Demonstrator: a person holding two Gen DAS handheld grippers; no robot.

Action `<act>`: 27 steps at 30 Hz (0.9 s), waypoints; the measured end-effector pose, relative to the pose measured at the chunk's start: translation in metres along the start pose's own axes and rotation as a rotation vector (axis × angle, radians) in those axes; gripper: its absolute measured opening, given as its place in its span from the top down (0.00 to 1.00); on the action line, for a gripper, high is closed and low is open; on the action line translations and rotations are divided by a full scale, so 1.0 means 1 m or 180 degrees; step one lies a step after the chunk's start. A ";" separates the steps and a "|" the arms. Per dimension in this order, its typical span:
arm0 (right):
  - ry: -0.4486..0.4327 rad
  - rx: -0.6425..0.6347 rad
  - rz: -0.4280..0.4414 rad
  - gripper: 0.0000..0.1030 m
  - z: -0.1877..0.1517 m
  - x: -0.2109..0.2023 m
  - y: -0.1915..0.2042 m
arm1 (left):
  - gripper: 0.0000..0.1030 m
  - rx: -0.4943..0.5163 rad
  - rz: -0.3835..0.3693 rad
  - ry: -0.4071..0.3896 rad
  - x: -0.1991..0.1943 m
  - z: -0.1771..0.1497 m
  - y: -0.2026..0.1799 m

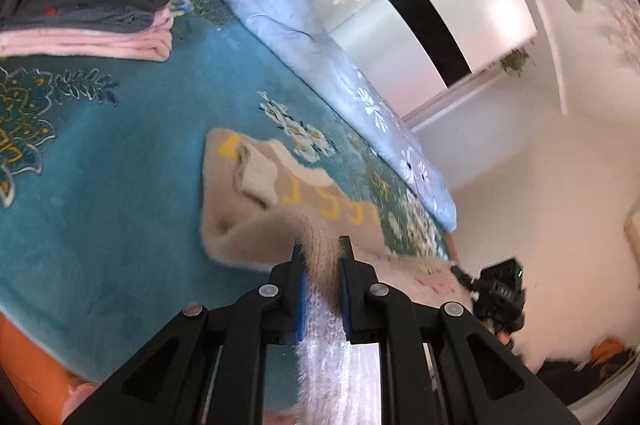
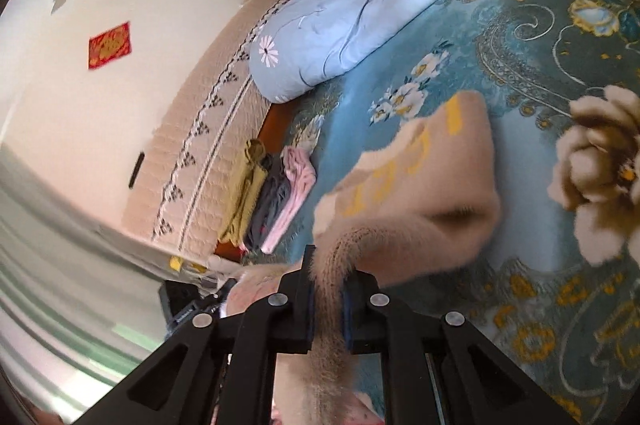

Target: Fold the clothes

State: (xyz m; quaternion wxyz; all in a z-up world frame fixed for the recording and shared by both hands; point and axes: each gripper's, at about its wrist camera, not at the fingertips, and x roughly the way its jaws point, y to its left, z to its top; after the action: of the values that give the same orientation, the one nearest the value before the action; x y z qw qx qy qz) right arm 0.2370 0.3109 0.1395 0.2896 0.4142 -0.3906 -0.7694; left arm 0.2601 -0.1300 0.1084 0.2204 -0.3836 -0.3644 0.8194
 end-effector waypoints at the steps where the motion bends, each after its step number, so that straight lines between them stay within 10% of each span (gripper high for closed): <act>1: -0.0007 0.0025 0.0000 0.90 0.006 0.005 -0.002 | 0.87 -0.0074 -0.0022 -0.0014 0.004 0.007 0.004; 27: 0.0152 0.0894 -0.0046 0.86 0.119 0.099 -0.098 | 0.86 -0.1247 -0.0127 -0.0171 0.108 0.100 0.111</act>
State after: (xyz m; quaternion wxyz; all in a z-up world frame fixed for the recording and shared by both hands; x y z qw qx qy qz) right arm 0.0741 0.3296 0.0579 0.2324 0.4717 -0.4843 -0.6992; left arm 0.1064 -0.1741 0.0164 0.1480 -0.3899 -0.5302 0.7382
